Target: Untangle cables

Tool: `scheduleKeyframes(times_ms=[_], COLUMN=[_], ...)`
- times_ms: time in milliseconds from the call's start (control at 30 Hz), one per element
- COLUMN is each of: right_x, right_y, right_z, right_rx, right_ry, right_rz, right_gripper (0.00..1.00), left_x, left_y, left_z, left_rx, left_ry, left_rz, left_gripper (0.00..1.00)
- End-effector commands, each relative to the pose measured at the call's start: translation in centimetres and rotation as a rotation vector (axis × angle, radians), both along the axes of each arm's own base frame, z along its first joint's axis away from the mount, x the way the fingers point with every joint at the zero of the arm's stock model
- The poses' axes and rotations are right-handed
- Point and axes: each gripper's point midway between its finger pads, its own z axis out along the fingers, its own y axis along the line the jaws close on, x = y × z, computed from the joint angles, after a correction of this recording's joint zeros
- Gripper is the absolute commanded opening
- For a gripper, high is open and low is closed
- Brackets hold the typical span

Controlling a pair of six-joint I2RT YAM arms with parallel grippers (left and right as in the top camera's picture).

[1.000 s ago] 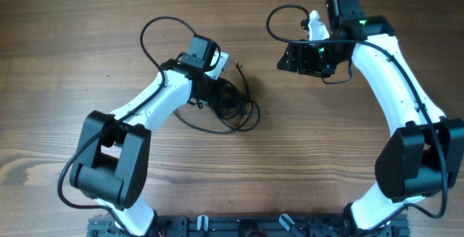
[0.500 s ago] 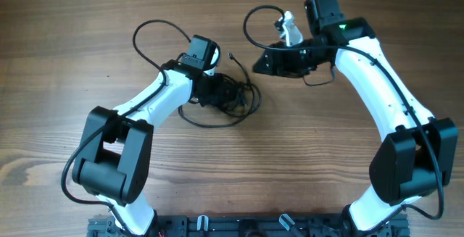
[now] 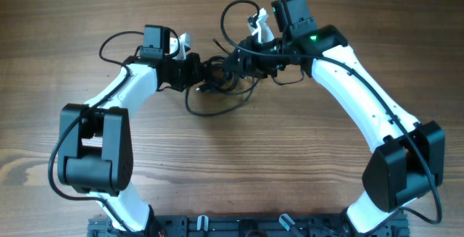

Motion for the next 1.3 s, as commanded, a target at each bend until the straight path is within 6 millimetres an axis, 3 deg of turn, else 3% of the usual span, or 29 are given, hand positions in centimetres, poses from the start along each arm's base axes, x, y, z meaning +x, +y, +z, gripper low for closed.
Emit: scheduleKeyframes(times_ms=[0,367,667,1000,1200,1267], right_x=[-0.1,0.3,1.2,-0.3,-0.2,-0.2], right_y=[-0.4,-0.4,0.1,0.9,1.0,1.0], right_z=[0.0,-4.9,-5.8,-7.5,-7.4,-7.4], right_rx=[-0.001,-0.084,-0.069,-0.045,-0.042,-0.041], right_ry=[0.035,0.099,0.106,0.192,0.189,0.184], right_rz=[-0.062,-0.065,-0.082,-0.011,-0.013,-0.010], right_gripper=[0.34,0.31,0.30,0.29,0.04,0.04], left_x=[-1.0,-3.0,-4.6,-3.1,-2.4,-2.3], left_y=[-2.1,-3.0,-4.2,-3.9,-3.2,-3.2], left_z=[5.5,13.4,15.1,16.4,16.7,16.8], left_rx=[-0.166,-0.265,-0.386,-0.398,-0.411,-0.408], left_ry=[-0.066,-0.215,-0.204,-0.284,-0.273,-0.284], left_rz=[-0.074,-0.145,-0.235,-0.220,-0.180,-0.179], left_gripper=[0.04,0.04,0.04,0.04,0.04,0.04])
